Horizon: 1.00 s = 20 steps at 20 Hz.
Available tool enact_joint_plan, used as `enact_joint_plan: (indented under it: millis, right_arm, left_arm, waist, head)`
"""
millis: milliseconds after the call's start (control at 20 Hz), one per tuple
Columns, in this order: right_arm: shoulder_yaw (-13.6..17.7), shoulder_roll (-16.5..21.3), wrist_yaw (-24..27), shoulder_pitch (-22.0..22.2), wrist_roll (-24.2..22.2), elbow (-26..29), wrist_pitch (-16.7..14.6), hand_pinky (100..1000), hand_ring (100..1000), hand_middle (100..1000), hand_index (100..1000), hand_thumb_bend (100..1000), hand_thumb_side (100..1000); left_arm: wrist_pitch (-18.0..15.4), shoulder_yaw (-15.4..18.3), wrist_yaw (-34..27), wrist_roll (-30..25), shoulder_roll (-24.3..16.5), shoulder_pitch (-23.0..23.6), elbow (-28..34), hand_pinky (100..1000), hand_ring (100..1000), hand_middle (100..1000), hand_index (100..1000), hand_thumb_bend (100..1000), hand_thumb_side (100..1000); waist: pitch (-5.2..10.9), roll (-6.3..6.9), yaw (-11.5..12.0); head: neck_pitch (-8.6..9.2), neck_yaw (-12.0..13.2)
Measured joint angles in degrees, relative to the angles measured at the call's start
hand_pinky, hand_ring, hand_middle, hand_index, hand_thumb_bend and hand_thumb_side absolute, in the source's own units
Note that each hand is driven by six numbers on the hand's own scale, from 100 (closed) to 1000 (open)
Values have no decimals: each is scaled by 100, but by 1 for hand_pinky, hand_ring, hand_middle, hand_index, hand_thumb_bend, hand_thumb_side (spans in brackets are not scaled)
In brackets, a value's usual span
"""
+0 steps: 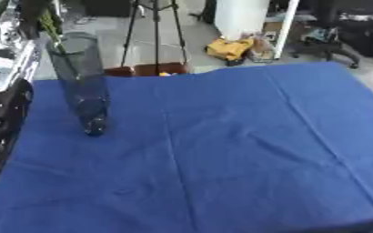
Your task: Arrange flowers into the vase.
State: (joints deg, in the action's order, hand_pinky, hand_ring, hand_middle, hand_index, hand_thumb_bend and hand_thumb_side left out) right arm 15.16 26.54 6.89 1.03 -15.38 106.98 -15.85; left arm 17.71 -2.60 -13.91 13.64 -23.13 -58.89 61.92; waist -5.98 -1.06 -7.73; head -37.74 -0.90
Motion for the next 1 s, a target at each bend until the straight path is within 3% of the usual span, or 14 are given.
enact_joint_plan:
  millis: [500,1000]
  right_arm:
    - [0,0,0,0,-9,-15,1,835,953,585,909,287,599]
    - [0,0,1,-3,-28,-31,2,835,953,584,909,289,600]
  left_arm:
    - [239,-25,671,-19,-5,13,-279,411,483,488,642,1000,604]
    - [289,161,1294,-18,-71,-15,-550,421,488,495,649,1000,587]
  waist:
    - [0,0,2]
    - [0,2,17]
  head:
    - [-2,-19]
    - [-3,-25]
